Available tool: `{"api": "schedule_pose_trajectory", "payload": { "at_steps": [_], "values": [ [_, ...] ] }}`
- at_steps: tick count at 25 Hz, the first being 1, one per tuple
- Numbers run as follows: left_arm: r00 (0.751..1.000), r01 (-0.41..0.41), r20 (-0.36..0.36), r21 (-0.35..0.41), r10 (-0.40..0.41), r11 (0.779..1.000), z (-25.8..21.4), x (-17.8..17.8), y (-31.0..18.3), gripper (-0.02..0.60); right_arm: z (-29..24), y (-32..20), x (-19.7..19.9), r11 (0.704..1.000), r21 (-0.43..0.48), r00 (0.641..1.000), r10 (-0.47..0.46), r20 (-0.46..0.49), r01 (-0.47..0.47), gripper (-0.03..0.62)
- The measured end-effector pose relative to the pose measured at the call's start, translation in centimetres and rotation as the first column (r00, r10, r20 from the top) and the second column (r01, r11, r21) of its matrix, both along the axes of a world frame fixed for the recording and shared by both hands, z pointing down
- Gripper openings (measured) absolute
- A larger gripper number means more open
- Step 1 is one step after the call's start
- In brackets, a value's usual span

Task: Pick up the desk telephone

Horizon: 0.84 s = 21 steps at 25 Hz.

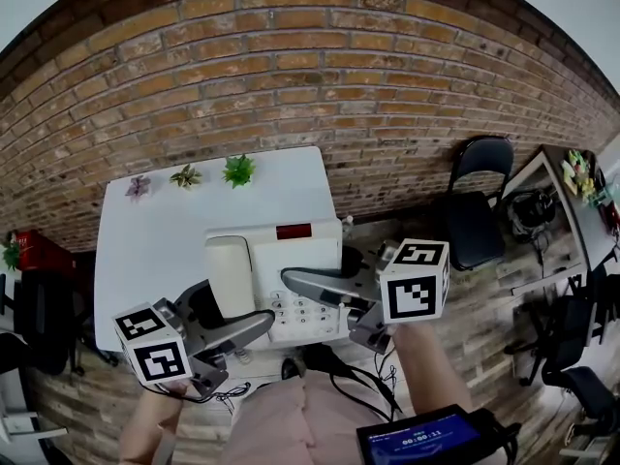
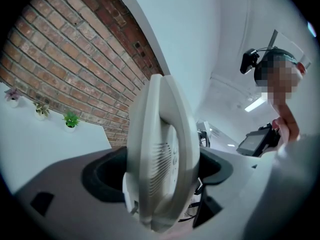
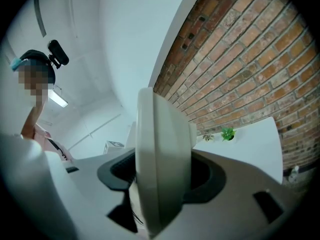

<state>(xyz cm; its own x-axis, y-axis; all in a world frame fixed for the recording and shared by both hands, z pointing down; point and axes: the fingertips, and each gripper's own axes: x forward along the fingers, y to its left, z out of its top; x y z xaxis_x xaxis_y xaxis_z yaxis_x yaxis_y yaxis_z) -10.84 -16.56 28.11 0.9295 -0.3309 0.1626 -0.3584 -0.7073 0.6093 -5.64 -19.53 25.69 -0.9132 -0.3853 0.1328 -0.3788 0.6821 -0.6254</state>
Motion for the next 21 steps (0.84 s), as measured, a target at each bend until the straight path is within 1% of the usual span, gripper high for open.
{"api": "schedule_pose_trajectory", "payload": {
  "at_steps": [6,21],
  "values": [
    [1.000,0.002,0.004,0.007,-0.002,1.000,-0.31,-0.02,0.69,0.426,-0.40,0.64,-0.07,1.000,0.012,1.000,-0.006,0.000,0.006,0.259],
    [1.000,-0.002,0.003,-0.002,0.002,1.000,-0.23,-0.18,0.10,0.427,-0.33,0.05,-0.27,1.000,0.007,1.000,-0.004,-0.011,0.004,0.259]
  ]
}}
